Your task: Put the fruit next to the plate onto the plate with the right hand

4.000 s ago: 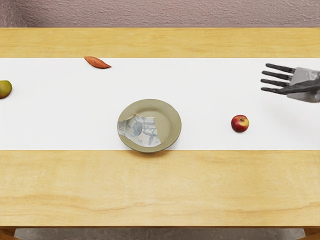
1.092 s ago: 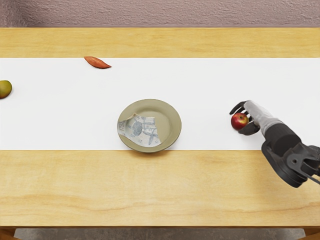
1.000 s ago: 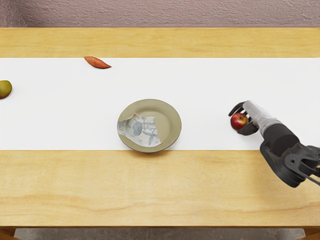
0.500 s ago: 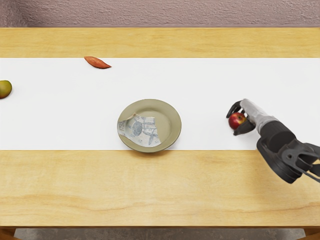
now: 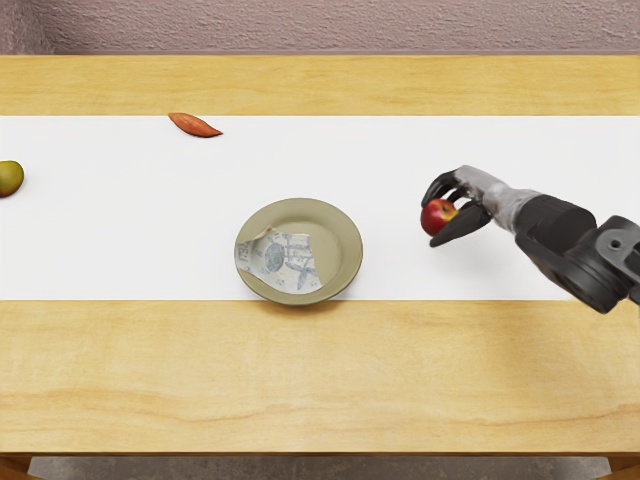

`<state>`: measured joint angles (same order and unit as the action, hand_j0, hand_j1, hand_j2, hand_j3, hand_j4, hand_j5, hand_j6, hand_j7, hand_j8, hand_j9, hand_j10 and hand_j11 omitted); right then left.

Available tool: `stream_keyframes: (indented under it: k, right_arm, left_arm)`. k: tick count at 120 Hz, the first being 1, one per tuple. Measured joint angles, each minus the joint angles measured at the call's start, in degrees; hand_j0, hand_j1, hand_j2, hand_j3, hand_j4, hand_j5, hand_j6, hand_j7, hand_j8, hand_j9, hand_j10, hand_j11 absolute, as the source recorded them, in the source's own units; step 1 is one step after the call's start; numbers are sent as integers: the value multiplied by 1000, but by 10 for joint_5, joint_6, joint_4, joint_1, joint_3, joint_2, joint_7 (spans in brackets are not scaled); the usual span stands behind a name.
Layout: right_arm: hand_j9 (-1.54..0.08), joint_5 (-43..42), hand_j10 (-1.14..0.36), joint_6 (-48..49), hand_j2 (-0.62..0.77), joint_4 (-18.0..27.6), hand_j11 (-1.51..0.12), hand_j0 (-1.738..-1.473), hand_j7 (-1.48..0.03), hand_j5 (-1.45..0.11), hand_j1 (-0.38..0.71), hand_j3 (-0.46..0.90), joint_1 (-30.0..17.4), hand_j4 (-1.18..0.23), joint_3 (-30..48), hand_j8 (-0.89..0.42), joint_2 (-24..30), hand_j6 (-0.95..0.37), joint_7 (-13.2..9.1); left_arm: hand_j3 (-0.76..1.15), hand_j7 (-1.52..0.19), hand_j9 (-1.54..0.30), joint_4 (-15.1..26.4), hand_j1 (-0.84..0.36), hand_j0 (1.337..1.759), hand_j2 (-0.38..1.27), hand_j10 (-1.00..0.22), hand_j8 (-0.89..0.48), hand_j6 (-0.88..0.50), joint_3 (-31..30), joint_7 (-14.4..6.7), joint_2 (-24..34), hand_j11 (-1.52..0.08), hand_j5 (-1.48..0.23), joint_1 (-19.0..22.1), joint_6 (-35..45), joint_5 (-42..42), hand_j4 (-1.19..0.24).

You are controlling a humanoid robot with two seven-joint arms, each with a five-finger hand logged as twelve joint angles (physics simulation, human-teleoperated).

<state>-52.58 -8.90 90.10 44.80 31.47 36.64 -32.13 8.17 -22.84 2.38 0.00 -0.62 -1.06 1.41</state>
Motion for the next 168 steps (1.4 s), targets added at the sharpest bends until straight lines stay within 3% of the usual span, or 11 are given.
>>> stream_keyframes:
  k: [25, 48, 66, 105, 139, 159, 168]
  right_arm:
    - [-1162, 76, -674, 76, 289, 6, -1178, -1647, -1133, -1226, 308, 0, 1, -587, 58, -305, -22, -344, -2]
    - [-1156, 96, -698, 101, 189, 7, -1167, -1646, -1134, -1220, 269, -1, 13, -607, 72, -331, -74, -358, -4]
    - [-1170, 98, -707, 103, 213, 4, -1169, -1645, -1134, -1223, 261, 1, 24, -657, 69, -342, -121, -377, -5]
    - [-1197, 36, -695, 102, 223, -30, -1177, -1645, -1134, -1241, 276, -1, 93, -774, -16, -309, -191, -365, -5]
    - [-1192, 8, -691, 103, 242, -46, -1172, -1644, -1133, -1233, 282, 0, 129, -810, -66, -310, -213, -361, -5]
    - [-1007, 9, -786, 103, 188, -49, -1000, -1649, -958, -1023, 237, 2, 135, -796, -70, -419, -213, -432, -4]
    - [-873, 11, -707, 105, 120, -50, -871, -1652, -836, -888, 218, 0, 136, -760, -69, -404, -211, -416, -4]
  left_arm:
    - [0, -304, -304, 0, 69, 1658, 47, -233, -234, -234, 0, 0, 0, -304, -304, 0, 0, 0, -234]
    - [0, -304, -304, 0, 69, 1658, 47, -233, -234, -234, 0, 0, 0, -304, -304, 0, 0, 0, -234]
    - [0, -304, -304, 0, 69, 1658, 47, -233, -234, -234, 0, 0, 0, -304, -304, 0, 0, 0, -234]
    - [0, -304, -304, 0, 69, 1658, 47, -233, -234, -234, 0, 0, 0, -304, -304, 0, 0, 0, -234]
    - [0, -304, -304, 0, 69, 1658, 47, -233, -233, -234, 0, 0, 0, -304, -304, 0, 0, 0, -234]
    - [0, -304, -304, 0, 69, 1658, 47, -233, -233, -233, 0, 0, 0, -304, -304, 0, 0, 0, -234]
    - [0, -304, -304, 0, 69, 1658, 47, -233, -233, -234, 0, 0, 0, -304, -304, 0, 0, 0, -234]
